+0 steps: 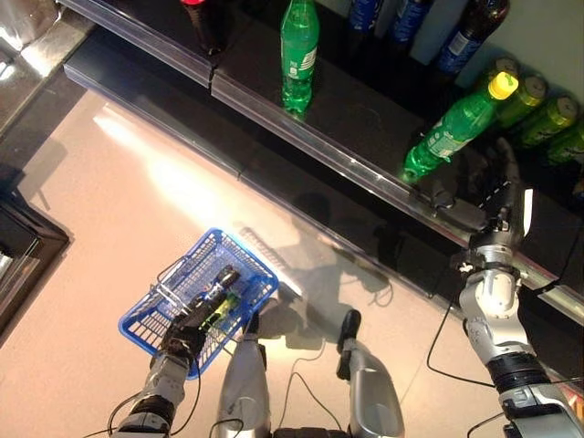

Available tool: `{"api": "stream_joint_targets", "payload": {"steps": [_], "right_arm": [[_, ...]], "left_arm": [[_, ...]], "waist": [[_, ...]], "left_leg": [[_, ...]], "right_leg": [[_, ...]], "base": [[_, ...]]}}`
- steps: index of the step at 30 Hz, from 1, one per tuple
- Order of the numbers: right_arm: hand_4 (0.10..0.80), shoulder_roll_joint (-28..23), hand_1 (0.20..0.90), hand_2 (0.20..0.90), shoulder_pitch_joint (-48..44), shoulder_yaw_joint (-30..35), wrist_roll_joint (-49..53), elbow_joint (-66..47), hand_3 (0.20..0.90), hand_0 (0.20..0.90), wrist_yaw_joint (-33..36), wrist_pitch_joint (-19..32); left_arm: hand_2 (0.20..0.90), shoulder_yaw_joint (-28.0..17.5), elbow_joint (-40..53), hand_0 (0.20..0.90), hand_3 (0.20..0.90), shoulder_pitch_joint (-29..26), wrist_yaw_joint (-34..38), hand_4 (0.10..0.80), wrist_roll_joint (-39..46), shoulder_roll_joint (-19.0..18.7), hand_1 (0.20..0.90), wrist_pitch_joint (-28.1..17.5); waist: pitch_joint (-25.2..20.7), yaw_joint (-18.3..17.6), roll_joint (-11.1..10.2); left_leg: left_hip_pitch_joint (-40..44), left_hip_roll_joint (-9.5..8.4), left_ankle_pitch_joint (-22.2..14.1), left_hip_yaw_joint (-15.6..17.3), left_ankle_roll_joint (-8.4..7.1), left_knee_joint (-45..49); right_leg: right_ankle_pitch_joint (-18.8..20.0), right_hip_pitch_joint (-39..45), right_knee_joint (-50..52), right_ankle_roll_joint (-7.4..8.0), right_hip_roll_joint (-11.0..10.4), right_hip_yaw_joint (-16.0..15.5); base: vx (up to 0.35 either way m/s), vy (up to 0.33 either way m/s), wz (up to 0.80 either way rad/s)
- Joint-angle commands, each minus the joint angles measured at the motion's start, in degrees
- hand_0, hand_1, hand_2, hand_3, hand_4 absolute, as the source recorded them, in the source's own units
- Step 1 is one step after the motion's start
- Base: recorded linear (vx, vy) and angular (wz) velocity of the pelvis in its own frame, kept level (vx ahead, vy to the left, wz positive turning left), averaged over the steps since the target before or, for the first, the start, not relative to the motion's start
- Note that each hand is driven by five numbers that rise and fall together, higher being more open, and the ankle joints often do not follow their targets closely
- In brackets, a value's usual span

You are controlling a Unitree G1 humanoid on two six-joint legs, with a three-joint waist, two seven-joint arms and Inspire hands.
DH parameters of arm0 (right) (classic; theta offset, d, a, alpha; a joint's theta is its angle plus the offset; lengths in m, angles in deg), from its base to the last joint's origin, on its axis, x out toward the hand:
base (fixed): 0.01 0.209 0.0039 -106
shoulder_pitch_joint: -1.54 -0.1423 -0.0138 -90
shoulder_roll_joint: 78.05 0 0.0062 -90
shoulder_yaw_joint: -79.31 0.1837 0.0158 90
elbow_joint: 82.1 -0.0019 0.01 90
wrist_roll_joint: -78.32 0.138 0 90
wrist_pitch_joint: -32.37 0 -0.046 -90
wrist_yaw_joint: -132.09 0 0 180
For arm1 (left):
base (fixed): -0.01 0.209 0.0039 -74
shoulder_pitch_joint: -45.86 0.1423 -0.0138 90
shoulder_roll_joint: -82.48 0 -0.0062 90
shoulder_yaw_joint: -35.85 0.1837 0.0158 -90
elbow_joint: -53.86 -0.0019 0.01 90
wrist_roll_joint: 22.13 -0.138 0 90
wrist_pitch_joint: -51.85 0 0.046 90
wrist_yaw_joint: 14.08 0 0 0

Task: Pick up the drink and place into the basket.

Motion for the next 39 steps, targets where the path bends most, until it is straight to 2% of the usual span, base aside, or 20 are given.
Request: {"api": "stream_joint_targets", "payload": {"steps": [1,18,36,37,38,39], "right_arm": [[0.8,-4.61,0.9,0.9,-4.55,6.42,3.16,-1.7,0.9,0.9,-1.93,3.52],[0.8,-9.56,0.9,0.9,-13.1,4.86,5.73,6.15,0.9,0.9,-5.46,-2.1],[0.8,-13.62,0.9,0.9,-27.08,-2.06,6.47,16.33,0.9,0.9,-6.73,-7.0],[0.709,-13.63,0.822,0.822,-27.57,-2.33,6.4,16.87,0.809,0.822,-6.91,-7.09],[0.407,-13.55,0.564,0.564,-28.6,-2.9,6.09,17.73,0.507,0.564,-6.98,-6.99],[0.311,-13.45,0.481,0.481,-29.34,-3.33,5.94,18.1,0.411,0.481,-6.92,-7.02]], "left_arm": [[0.3,2.03,5.89,0.3,0.2,7.06,-3.48,0.1,-2.63,-1.14,0.3,-1.54],[0.3,3.66,5.81,0.3,0.2,6.96,-3.99,0.1,-4.2,-2.71,0.3,-0.4],[0.3,6.2,5.54,0.3,0.2,4.03,-4.09,0.1,-2.31,-4.01,0.3,-0.16],[0.3,6.28,5.56,0.3,0.2,3.91,-4.08,0.1,-2.3,-4.02,0.3,-0.14],[0.3,6.39,5.39,0.3,0.2,3.72,-4.2,0.1,-2.38,-3.96,0.3,-0.27],[0.3,6.52,5.31,0.3,0.2,3.54,-4.22,0.1,-2.25,-3.91,0.3,-0.4]], "waist": [[-4.22,0.51,0.76],[-4.76,2.94,0.74],[-4.23,4.58,1.21],[-4.21,4.66,1.21],[-4.09,4.79,1.26],[-3.99,4.86,1.29]], "left_leg": [[-3.61,-2.2,-1.84,2.21,2.49,6.16],[-4.66,-2.38,-1.68,0.83,2.07,6.96],[-5.9,-3.3,-1.54,0.19,2.09,6.34],[-5.86,-3.35,-1.54,0.17,2.08,6.22],[-5.8,-3.44,-1.52,0.15,2.15,6.06],[-5.83,-3.52,-1.56,0.14,2.21,6.03]], "right_leg": [[-6.22,4.26,3.45,-0.58,2.43,-1.18],[-5.91,5.87,2.34,-0.4,2.41,-2.89],[-5.51,3.97,2.24,-0.23,2.06,-3.94],[-5.51,3.93,2.18,-0.24,2.06,-3.96],[-5.48,3.63,2.33,-0.23,2.03,-4.01],[-5.49,3.32,2.53,-0.21,1.99,-4.03]], "base": [[0.048,-0.02,0.12],[0.013,-0.013,0.05],[-0.013,0.004,0.01],[-0.026,0.012,0.03],[-0.03,0.014,0.05],[-0.035,0.013,0.09]]}}
